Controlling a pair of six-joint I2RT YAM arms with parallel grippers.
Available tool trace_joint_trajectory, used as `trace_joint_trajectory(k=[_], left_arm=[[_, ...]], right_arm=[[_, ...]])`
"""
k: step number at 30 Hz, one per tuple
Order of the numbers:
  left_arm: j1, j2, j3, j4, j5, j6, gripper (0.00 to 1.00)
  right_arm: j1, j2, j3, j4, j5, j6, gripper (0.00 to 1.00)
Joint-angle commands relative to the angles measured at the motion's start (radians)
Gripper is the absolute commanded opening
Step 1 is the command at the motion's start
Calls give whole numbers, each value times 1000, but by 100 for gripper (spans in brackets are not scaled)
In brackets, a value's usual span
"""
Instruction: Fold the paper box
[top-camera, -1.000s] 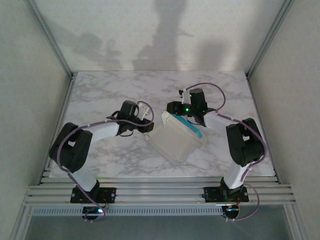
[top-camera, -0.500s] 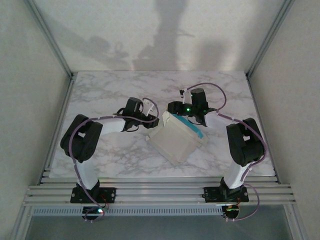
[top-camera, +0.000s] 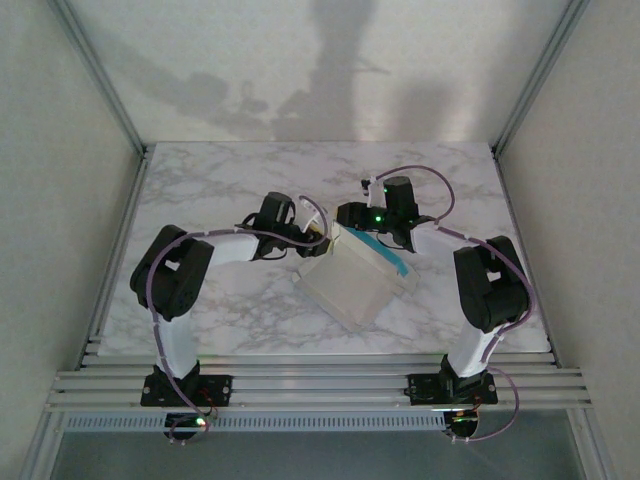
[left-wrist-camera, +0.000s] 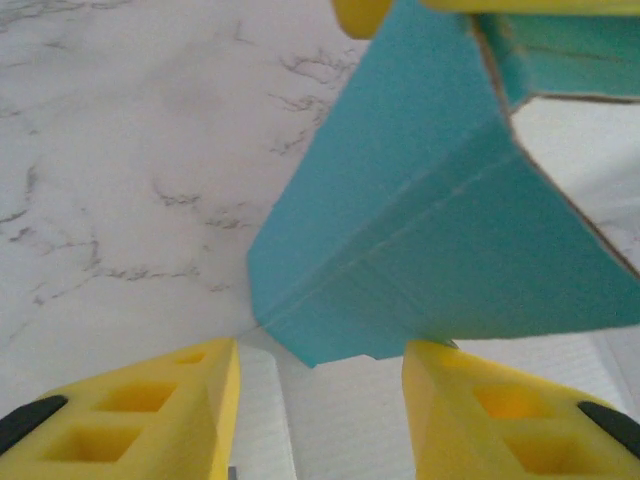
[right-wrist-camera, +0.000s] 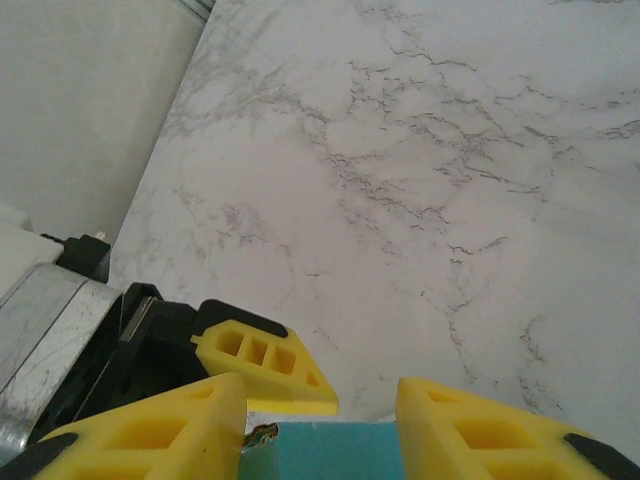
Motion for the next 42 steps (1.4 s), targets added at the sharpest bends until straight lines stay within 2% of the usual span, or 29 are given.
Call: trace_joint_trajectory(k=[1,13,22,27,30,37,42], left_arm=[[-9,23,46,-7,49,25,47],[-33,91,115,6,21,-1,44],[-33,114,107,104,-33,-67,27],[-37,132,111,136,-54,-82,21],[-43,137,107,151,-67,-88,22],[-57,146,100,185,-66,-97,31],[-56,157,104,202,-64,-104,30]], right_arm=[[-7,32,-18,-35,-15,11,43],[-8,35,-17,-26,-21,21,42],[-10,34,-20,-25,-26,25,41],[-10,36,-20,-23,-30,30,40],[-9,37,-22,-21,-31,30,40],[-9,39,-23,-23,-28,31,40],[-10,41,-24,-24,-28,31,39]])
